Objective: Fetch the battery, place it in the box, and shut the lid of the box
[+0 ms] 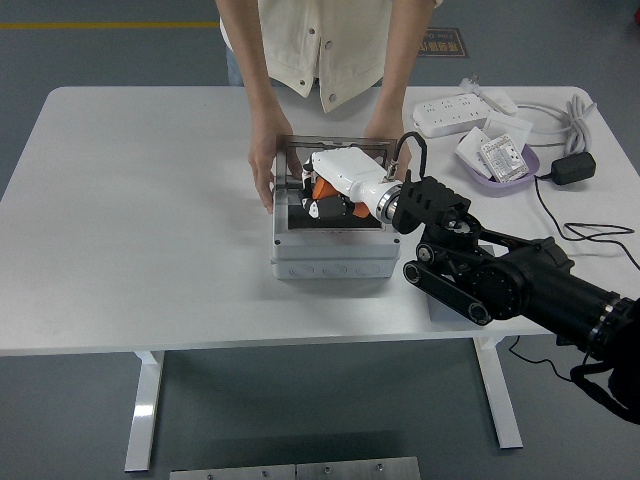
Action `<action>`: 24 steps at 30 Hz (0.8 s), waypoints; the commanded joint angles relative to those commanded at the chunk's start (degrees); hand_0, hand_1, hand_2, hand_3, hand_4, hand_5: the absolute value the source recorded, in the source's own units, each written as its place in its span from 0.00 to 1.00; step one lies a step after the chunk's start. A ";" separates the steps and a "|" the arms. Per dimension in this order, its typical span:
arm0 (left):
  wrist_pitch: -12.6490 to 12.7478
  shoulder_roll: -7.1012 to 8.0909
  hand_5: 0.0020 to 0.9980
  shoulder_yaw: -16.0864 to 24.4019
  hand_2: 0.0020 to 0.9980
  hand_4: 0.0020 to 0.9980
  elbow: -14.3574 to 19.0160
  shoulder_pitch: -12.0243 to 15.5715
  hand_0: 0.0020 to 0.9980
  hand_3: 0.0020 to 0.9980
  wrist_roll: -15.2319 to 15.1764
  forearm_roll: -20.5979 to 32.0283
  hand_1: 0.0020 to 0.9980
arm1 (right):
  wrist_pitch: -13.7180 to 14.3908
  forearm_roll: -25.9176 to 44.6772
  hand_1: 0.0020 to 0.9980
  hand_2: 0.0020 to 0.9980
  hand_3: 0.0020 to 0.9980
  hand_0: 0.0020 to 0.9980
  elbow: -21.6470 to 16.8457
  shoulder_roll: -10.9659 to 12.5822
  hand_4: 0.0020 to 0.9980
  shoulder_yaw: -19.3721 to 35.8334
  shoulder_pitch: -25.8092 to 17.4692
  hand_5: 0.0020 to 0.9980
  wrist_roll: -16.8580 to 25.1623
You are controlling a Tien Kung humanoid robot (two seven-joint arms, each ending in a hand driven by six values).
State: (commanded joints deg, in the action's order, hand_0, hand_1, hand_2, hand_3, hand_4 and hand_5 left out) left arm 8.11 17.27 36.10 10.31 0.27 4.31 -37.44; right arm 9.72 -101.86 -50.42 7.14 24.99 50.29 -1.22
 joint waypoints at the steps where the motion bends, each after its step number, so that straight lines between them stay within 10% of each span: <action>1: 0.00 -0.01 0.34 -0.08 0.62 0.59 0.00 -0.01 0.65 0.59 -0.01 0.08 0.72 | -0.14 -0.06 0.29 0.34 0.38 0.21 0.00 -0.02 0.03 0.02 -0.07 0.09 -0.06; 2: -0.01 -0.02 0.33 -0.07 0.62 0.58 0.00 -0.01 0.65 0.59 0.01 0.06 0.72 | -0.21 -0.09 0.35 0.40 0.49 0.22 -0.03 -0.02 0.57 0.03 -0.12 0.31 -0.10; 7: -0.04 -0.05 0.33 0.93 0.62 0.58 0.00 0.16 0.65 0.59 0.24 -0.98 0.72 | -0.23 0.04 0.35 0.40 0.49 0.22 -0.40 0.09 0.57 0.26 -0.33 0.31 -0.23; 8: -0.04 -0.04 0.32 1.03 0.62 0.58 0.00 0.19 0.65 0.59 0.25 -1.08 0.72 | -0.22 0.07 0.52 0.55 0.66 0.48 -0.44 0.11 0.91 0.33 -0.37 0.50 -0.23; 24: 0.03 -0.18 0.30 0.40 0.62 0.56 0.00 0.43 0.65 0.58 0.11 -0.35 0.72 | -1.04 3.93 0.56 0.60 0.69 0.62 -4.33 1.27 0.94 3.20 -1.78 0.53 -0.53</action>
State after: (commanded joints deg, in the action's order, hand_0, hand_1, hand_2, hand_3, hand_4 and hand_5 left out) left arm 8.14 17.09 36.50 10.31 0.71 4.42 -37.78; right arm 8.68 -97.93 -54.75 8.40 28.19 48.51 -1.75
